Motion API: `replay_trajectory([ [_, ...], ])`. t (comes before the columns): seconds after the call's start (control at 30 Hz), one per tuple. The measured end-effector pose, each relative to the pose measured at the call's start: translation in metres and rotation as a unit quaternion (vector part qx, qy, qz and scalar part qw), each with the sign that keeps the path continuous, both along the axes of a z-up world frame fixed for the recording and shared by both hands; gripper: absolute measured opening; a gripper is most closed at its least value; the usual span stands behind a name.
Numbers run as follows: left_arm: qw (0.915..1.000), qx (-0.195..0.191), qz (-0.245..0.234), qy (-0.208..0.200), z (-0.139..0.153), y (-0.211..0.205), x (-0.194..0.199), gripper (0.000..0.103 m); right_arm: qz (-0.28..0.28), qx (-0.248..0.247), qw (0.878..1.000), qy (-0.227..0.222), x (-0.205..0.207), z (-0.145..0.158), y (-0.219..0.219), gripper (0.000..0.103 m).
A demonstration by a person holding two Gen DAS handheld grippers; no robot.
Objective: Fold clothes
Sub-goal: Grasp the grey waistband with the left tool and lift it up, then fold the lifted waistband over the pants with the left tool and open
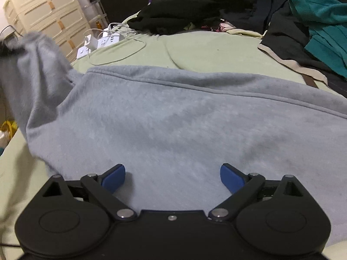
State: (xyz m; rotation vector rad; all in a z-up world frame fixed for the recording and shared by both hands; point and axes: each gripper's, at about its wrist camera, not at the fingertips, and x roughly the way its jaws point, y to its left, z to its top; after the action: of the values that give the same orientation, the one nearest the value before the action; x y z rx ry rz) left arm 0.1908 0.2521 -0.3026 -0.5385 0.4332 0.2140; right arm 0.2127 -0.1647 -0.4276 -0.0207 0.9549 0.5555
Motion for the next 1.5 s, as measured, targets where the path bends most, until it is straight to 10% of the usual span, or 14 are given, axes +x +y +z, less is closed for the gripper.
replay_trajectory([
  [0.53,0.9910,0.021,-0.132,-0.009,0.011,-0.193,0.026,0.032,-0.008,0.018,1.000,0.002,0.012,0.009,-0.109,0.096],
  [0.93,0.9742,0.063,-0.208,0.062,-0.049,-0.313,0.025,0.032,-0.012,0.036,0.999,0.008,0.017,0.000,-0.165,0.096],
  [1.5,0.9571,0.129,-0.223,0.133,-0.089,-0.366,0.020,0.034,-0.009,0.051,0.999,0.016,0.016,-0.014,-0.188,0.096],
])
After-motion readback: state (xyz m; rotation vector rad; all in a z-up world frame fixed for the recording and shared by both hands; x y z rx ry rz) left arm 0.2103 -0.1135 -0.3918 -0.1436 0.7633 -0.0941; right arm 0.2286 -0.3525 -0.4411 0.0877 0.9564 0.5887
